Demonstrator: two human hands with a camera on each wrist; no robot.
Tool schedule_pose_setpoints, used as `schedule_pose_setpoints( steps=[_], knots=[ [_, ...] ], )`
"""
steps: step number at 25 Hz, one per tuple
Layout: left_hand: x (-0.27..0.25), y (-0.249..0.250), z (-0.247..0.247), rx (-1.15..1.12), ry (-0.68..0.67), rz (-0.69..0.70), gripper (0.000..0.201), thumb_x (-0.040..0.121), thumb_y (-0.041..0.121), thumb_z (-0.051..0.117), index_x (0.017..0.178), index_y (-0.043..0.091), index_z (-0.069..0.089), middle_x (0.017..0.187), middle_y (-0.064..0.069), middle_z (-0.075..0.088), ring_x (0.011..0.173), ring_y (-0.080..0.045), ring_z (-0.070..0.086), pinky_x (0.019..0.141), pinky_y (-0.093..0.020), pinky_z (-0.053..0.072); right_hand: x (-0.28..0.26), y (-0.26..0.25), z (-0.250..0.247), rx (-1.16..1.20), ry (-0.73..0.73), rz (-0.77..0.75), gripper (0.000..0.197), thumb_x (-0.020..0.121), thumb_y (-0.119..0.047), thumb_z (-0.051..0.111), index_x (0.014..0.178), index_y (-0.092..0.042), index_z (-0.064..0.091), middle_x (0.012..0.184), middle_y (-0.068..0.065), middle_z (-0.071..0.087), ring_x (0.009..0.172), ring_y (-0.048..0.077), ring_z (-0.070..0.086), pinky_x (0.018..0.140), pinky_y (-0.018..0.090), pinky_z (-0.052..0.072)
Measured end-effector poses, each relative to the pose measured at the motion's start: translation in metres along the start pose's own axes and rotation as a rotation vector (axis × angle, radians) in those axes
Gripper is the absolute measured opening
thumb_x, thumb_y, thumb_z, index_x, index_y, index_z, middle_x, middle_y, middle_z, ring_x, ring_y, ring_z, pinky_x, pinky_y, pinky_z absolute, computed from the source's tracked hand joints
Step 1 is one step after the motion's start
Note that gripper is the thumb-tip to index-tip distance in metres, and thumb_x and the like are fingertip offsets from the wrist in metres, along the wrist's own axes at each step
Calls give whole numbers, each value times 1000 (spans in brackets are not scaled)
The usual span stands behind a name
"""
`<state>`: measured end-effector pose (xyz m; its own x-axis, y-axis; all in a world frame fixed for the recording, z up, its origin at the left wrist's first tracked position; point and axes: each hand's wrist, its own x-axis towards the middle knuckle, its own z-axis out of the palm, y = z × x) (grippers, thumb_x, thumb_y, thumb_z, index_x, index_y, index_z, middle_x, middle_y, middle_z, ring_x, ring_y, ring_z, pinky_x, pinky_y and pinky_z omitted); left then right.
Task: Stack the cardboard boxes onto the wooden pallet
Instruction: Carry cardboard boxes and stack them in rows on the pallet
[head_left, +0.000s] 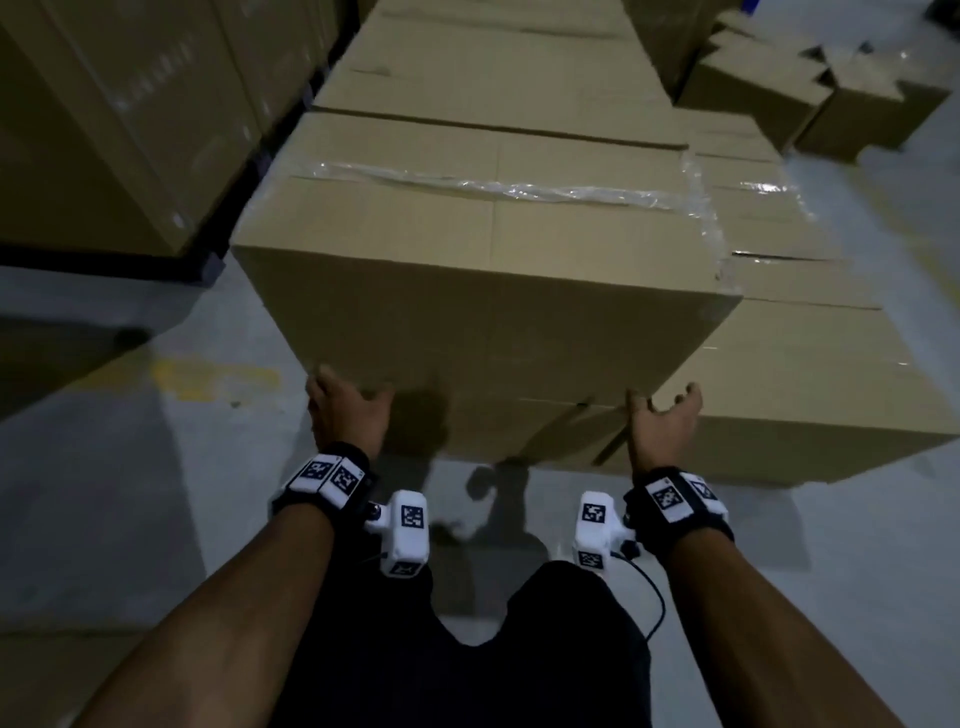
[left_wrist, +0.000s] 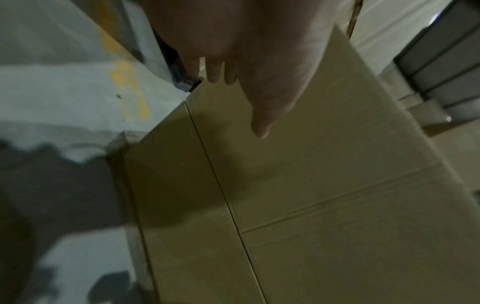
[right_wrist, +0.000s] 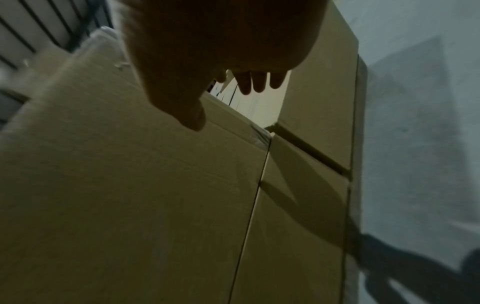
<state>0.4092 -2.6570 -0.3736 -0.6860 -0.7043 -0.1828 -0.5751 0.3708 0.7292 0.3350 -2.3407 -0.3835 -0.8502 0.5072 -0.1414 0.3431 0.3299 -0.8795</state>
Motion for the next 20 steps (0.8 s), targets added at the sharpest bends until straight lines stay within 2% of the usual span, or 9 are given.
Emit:
schedule_pose_setpoints(
  steps=[3, 5, 8, 10, 12, 16, 20],
  knots=[
    [30, -38, 43, -264, 195, 47, 101, 85, 40, 74, 155, 3, 11, 160, -13, 14, 143, -34, 28, 118, -39, 27, 27, 39, 44, 268, 57, -108, 85, 92, -30, 69, 157, -13, 18, 158, 13, 32, 141, 29, 37, 118, 45, 33],
    [50, -59, 62, -326, 219, 91, 109, 85, 44, 74, 157, 6, 1, 164, -10, 2, 149, -30, 18, 121, -35, 21, 41, 64, 66, 320, 78, -189, 90, 87, -46, 67, 156, -16, 19, 156, 10, 35, 141, 27, 38, 119, 48, 32],
    [79, -77, 77, -381, 199, 72, 116, 81, 44, 78, 158, 9, -2, 165, -8, 1, 149, -30, 17, 120, -38, 23, 50, 85, 86, 313, 98, -227, 97, 78, -63, 60, 155, -16, 22, 153, 9, 40, 138, 28, 41, 116, 51, 35],
    [91, -80, 79, -409, 171, 58, 119, 78, 42, 81, 158, 12, -1, 164, -5, 1, 147, -34, 22, 118, -46, 30, 50, 88, 89, 296, 93, -237, 100, 74, -71, 55, 154, -20, 23, 153, 8, 40, 138, 28, 42, 114, 53, 37],
    [94, -81, 77, -408, 156, 49, 123, 75, 40, 84, 158, 13, -2, 164, -4, 1, 146, -36, 25, 115, -50, 34, 49, 89, 86, 289, 86, -234, 96, 79, -67, 59, 154, -19, 24, 152, 9, 40, 137, 30, 43, 113, 53, 38],
    [94, -79, 75, -402, 163, 34, 123, 75, 34, 86, 158, 13, -3, 164, -7, 3, 148, -34, 21, 118, -46, 28, 51, 94, 83, 287, 76, -251, 91, 82, -60, 63, 153, -16, 27, 152, 10, 41, 136, 31, 43, 112, 54, 39],
    [95, -80, 78, -380, 179, 58, 123, 76, 36, 85, 158, 12, -3, 165, -7, 1, 148, -33, 21, 119, -43, 28, 56, 99, 85, 279, 79, -239, 84, 91, -33, 70, 155, -8, 23, 157, 13, 31, 142, 31, 35, 119, 49, 30]
  ],
)
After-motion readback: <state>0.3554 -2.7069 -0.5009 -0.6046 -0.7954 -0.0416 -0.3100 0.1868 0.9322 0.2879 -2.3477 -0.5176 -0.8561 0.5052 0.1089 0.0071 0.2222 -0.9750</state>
